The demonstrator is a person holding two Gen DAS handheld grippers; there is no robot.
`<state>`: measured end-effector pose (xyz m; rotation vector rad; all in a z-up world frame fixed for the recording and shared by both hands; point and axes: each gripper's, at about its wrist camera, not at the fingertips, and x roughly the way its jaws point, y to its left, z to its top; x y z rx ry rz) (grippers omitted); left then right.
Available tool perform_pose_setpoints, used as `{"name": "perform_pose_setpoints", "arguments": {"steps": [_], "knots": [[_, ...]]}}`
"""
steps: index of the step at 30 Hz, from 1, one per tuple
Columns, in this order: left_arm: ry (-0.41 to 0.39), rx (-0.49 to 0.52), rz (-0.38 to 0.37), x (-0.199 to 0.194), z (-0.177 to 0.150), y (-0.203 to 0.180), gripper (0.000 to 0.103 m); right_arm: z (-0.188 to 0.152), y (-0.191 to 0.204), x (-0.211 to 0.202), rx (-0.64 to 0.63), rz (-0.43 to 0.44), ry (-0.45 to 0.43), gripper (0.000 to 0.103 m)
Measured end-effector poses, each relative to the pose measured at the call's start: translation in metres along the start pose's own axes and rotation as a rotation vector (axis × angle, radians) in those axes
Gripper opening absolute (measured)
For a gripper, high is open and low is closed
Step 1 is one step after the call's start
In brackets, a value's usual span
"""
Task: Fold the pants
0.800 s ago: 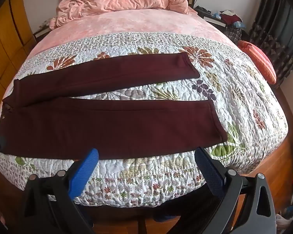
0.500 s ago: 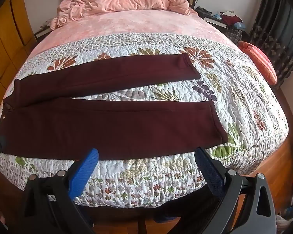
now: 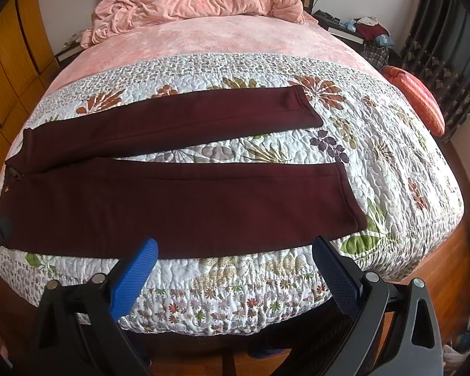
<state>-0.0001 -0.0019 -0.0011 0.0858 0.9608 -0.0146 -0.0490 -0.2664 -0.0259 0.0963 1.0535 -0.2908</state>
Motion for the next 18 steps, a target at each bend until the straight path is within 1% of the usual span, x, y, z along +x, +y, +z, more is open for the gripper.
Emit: {"name": "perform_pose_setpoints", "arguments": {"steps": [13, 18], "knots": [[-0.001, 0.012, -0.002, 0.0029, 0.0074, -0.0022, 0.1, 0.0033, 0.0015, 0.0015, 0.002, 0.003, -0.006, 0.099], [-0.002, 0.009, -0.003, 0.0025, 0.0048, -0.0039, 0.1, 0.003, 0.0013, 0.002, 0.001, 0.004, -0.006, 0.099]]}}
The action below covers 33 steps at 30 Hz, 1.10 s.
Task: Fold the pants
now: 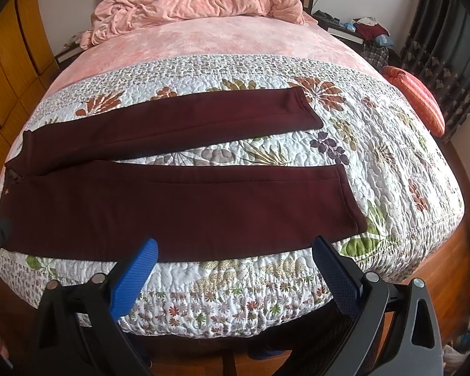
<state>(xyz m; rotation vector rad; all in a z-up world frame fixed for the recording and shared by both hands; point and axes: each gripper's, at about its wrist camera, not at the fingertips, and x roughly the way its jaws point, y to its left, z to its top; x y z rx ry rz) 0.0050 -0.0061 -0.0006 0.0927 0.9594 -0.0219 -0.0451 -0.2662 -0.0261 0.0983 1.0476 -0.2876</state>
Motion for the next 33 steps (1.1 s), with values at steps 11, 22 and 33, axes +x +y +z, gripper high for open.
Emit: {"name": "perform_pose_setpoints", "arguments": {"steps": [11, 22, 33], "knots": [[0.001, 0.001, 0.001, 0.0014, 0.0001, -0.0004, 0.1, 0.0002, -0.0006, 0.0019, 0.001, -0.001, 0.002, 0.099], [0.0, 0.0, 0.001, 0.0022, 0.0004, -0.0004, 0.1, 0.0005, -0.0001, 0.0031, 0.002, -0.003, 0.003, 0.099], [0.003, 0.002, 0.0, 0.0021, 0.0008, -0.0008, 0.1, -0.0004, -0.0011, 0.0041, 0.002, -0.003, 0.005, 0.099]]}}
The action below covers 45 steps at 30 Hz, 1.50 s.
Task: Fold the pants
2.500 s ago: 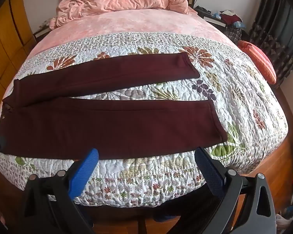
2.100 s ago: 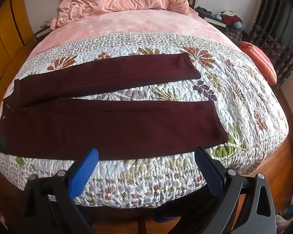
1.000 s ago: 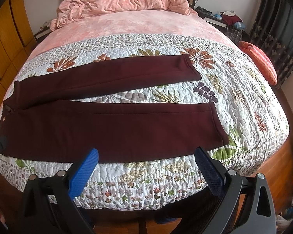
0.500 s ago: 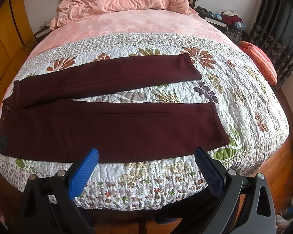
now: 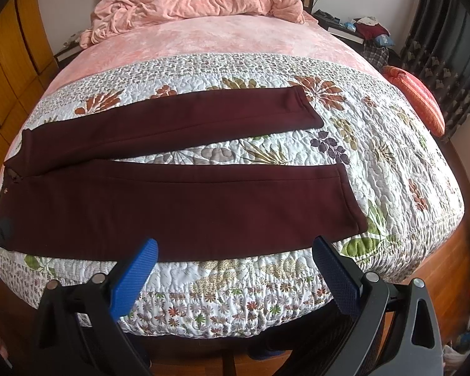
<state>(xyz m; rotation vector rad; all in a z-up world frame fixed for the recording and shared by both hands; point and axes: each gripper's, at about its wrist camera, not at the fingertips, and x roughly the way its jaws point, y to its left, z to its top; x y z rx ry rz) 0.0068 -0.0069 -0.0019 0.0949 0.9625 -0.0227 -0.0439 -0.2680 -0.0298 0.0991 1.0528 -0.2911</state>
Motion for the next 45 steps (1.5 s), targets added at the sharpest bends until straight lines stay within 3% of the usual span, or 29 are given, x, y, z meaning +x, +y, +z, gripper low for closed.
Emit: {"name": "perform_pose_setpoints", "arguments": {"steps": [26, 30, 33, 36, 41, 45], "knots": [[0.0, 0.003, -0.001, -0.001, 0.001, 0.0, 0.1, -0.001, 0.001, -0.002, 0.0, 0.0, -0.005, 0.099], [0.02, -0.003, -0.034, 0.006, 0.007, 0.002, 0.1, 0.007, -0.002, 0.004, -0.014, 0.043, 0.001, 0.099], [0.041, -0.022, -0.079, 0.023, 0.027, 0.009, 0.1, 0.039, -0.022, 0.015, 0.005, 0.122, -0.025, 0.099], [0.044, -0.03, -0.124, 0.048, 0.063, 0.013, 0.1, 0.089, -0.042, 0.041, -0.024, 0.076, -0.039, 0.099], [0.191, 0.027, -0.21, 0.12, 0.124, -0.005, 0.1, 0.189, -0.095, 0.131, -0.01, 0.077, 0.101, 0.099], [0.274, 0.024, -0.236, 0.173, 0.165, -0.016, 0.1, 0.237, -0.121, 0.19, -0.041, 0.099, 0.185, 0.099]]}}
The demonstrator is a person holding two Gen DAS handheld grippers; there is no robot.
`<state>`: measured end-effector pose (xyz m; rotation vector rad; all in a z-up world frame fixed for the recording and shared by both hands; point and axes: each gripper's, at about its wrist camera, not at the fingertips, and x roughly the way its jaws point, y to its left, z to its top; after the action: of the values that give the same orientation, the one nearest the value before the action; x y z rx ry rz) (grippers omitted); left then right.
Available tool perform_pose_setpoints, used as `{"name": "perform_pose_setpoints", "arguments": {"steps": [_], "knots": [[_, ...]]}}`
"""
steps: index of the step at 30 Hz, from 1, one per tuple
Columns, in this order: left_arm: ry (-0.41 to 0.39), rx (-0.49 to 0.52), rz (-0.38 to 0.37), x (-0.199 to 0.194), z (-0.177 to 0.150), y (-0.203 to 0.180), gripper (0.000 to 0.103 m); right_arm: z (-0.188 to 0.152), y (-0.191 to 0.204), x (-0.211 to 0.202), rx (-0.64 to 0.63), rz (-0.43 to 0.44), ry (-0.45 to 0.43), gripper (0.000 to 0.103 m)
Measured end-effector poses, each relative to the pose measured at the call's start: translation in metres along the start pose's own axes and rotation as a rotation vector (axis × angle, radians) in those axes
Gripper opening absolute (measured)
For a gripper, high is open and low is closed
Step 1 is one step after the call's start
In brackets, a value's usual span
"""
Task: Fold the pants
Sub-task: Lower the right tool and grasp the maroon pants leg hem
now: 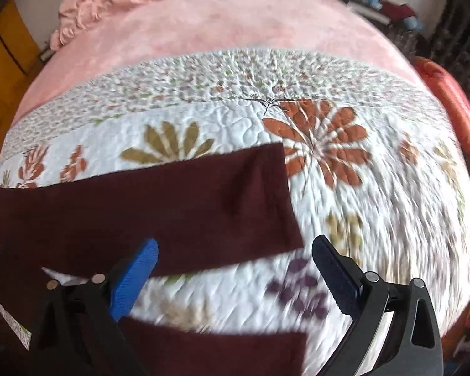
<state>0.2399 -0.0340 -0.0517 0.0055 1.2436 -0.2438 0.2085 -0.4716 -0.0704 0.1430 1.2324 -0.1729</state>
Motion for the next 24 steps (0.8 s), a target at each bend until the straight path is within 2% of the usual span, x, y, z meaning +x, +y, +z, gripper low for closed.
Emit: {"name": "perform_pose_setpoints", "arguments": {"steps": [2, 6, 7, 10, 14, 17, 18, 20, 21, 22, 24], "knots": [[0.033, 0.0, -0.055, 0.017, 0.023, -0.001, 0.1, 0.015, -0.008, 0.016, -0.021, 0.033, 0.025, 0.099], [0.06, 0.018, -0.072, 0.048, 0.053, -0.01, 0.1, 0.044, -0.029, 0.048, -0.006, 0.068, 0.062, 0.099], [0.066, 0.027, -0.071, 0.054, 0.058, -0.013, 0.1, 0.05, -0.037, 0.061, 0.023, 0.122, 0.086, 0.099], [0.088, 0.047, -0.08, 0.076, 0.07, -0.017, 0.1, 0.059, -0.048, 0.085, 0.058, 0.188, 0.124, 0.099], [0.104, 0.063, -0.111, 0.094, 0.078, -0.017, 0.1, 0.065, -0.055, 0.11, 0.062, 0.206, 0.143, 0.1], [0.108, 0.1, -0.132, 0.102, 0.083, -0.017, 0.1, 0.068, -0.054, 0.112, 0.028, 0.221, 0.118, 0.1], [0.108, 0.113, -0.143, 0.103, 0.085, -0.017, 0.1, 0.068, -0.053, 0.111, 0.013, 0.224, 0.113, 0.095], [0.109, 0.141, -0.155, 0.106, 0.088, -0.019, 0.1, 0.067, -0.051, 0.105, -0.039, 0.217, 0.091, 0.068], [0.111, 0.153, -0.169, 0.107, 0.09, -0.02, 0.1, 0.066, -0.048, 0.102, -0.058, 0.225, 0.085, 0.042], [0.113, 0.163, -0.181, 0.109, 0.092, -0.021, 0.1, 0.064, -0.05, 0.097, -0.064, 0.231, 0.079, 0.027], [0.115, 0.196, -0.203, 0.111, 0.096, -0.028, 0.1, 0.059, -0.049, 0.085, -0.071, 0.287, 0.069, 0.024]]}}
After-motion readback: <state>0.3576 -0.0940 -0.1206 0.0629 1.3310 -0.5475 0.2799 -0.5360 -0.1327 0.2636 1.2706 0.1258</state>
